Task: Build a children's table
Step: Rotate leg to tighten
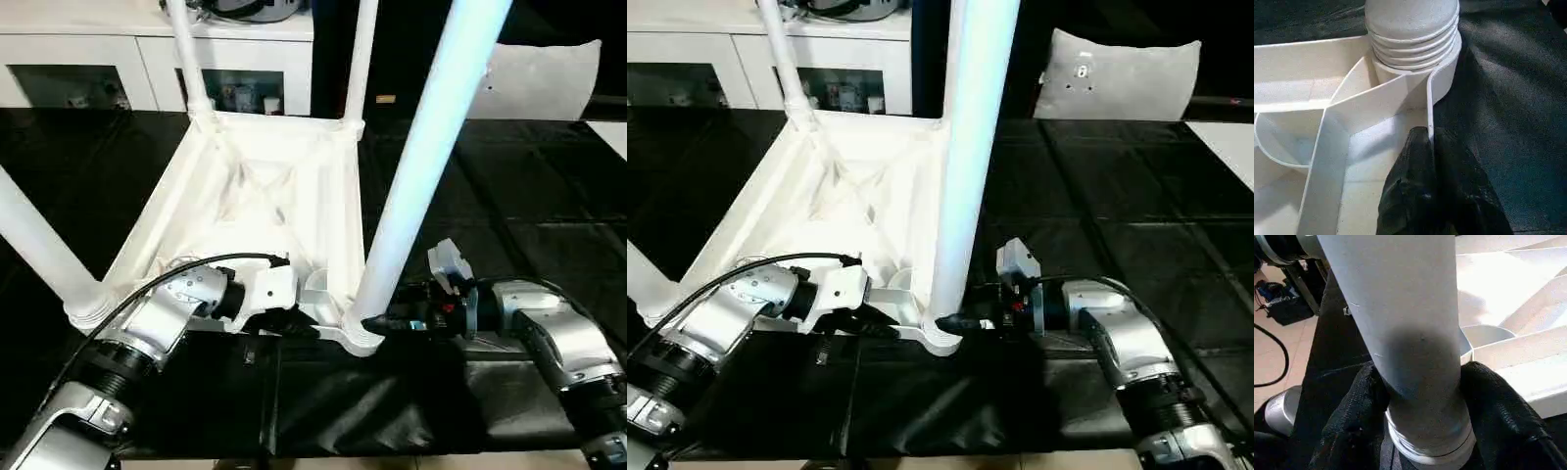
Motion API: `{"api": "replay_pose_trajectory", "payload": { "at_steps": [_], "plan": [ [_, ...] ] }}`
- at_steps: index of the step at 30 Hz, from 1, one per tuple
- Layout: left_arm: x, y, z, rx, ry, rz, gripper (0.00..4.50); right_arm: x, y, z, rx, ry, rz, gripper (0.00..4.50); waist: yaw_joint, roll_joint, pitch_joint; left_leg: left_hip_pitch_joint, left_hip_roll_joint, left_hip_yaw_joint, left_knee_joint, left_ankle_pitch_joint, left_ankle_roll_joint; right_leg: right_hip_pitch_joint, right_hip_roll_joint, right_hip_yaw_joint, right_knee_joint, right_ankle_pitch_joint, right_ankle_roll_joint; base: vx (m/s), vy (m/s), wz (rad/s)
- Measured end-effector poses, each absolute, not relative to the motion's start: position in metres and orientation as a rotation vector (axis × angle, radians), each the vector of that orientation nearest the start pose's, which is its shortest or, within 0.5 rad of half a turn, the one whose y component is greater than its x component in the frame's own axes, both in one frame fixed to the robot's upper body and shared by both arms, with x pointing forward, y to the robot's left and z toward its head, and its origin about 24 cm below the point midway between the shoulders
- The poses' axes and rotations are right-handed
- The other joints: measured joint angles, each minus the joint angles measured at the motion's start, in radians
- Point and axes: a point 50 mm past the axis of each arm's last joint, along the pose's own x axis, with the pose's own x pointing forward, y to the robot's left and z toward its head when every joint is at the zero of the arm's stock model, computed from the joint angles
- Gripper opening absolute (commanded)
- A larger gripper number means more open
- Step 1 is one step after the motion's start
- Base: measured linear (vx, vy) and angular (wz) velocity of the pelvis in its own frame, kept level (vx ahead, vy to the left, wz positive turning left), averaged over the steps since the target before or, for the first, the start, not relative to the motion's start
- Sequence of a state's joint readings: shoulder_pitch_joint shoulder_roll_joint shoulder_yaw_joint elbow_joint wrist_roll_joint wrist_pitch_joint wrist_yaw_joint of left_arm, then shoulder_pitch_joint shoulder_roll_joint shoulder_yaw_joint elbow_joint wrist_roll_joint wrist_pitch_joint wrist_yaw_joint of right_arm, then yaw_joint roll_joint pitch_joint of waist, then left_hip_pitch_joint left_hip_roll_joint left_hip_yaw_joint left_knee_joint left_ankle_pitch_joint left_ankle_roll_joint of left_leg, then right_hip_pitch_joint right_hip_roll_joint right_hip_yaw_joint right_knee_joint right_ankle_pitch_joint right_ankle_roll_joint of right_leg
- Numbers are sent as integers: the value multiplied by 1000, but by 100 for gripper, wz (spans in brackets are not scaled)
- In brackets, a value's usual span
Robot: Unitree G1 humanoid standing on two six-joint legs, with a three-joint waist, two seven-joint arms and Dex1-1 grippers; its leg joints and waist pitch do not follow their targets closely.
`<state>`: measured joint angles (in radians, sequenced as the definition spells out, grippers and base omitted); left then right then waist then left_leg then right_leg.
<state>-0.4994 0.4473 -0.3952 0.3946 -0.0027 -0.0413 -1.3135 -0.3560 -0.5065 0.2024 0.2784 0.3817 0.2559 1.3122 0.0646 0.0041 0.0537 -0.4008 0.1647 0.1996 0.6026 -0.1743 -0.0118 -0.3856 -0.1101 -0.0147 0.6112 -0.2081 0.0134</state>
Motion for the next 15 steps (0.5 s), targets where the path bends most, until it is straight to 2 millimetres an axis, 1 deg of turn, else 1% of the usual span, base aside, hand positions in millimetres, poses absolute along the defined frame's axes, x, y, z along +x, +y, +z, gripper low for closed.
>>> {"api": "replay_pose_trajectory", "payload": {
  "at_steps": [2, 6, 10, 12, 13, 14, 15],
  "plan": [
    [287, 125, 56, 559, 349, -1582, 0, 272, -164, 61, 5, 340, 1410, 205, 0, 0, 0, 0, 0, 0, 0, 0, 0, 0, 0, 0, 0, 0, 0, 0, 0, 0],
    [287, 121, 55, 530, 372, -1591, 0, 264, -167, 58, 15, 336, 1401, 204, 12, 2, -1, 0, 0, 0, 0, 0, 0, 0, 0, 0, 0, 0, 0, 0, 0, 0],
    [286, 118, 52, 486, 400, -1540, 0, 260, -164, 56, 14, 312, 1338, 201, 20, 3, -2, 3, 0, 1, 0, 0, 0, 2, 0, 1, 0, 0, 0, 0, 0, 0],
    [288, 117, 51, 465, 413, -1476, 0, 261, -162, 54, 24, 299, 1255, 201, 18, 3, -2, 9, 0, 1, -1, 0, -1, 5, 0, 1, 0, 1, -1, 0, 0, 0],
    [289, 116, 50, 456, 418, -1448, 0, 262, -161, 53, 27, 293, 1215, 200, 13, 3, -2, 11, 0, 1, -1, 0, -1, 5, -1, 1, 0, 0, 0, 0, 0, 0],
    [291, 115, 50, 448, 420, -1415, 0, 264, -159, 52, 37, 286, 1165, 199, 4, 3, -2, 11, 0, 1, -1, 1, -2, 5, -1, 1, -1, -1, 1, 0, 0, 0],
    [293, 111, 49, 435, 422, -1374, 0, 267, -158, 51, 52, 281, 1099, 198, -8, 3, -3, 12, 0, 1, -1, 1, -3, 4, -1, 1, -1, -5, 8, 0, 0, 0]
  ]
}}
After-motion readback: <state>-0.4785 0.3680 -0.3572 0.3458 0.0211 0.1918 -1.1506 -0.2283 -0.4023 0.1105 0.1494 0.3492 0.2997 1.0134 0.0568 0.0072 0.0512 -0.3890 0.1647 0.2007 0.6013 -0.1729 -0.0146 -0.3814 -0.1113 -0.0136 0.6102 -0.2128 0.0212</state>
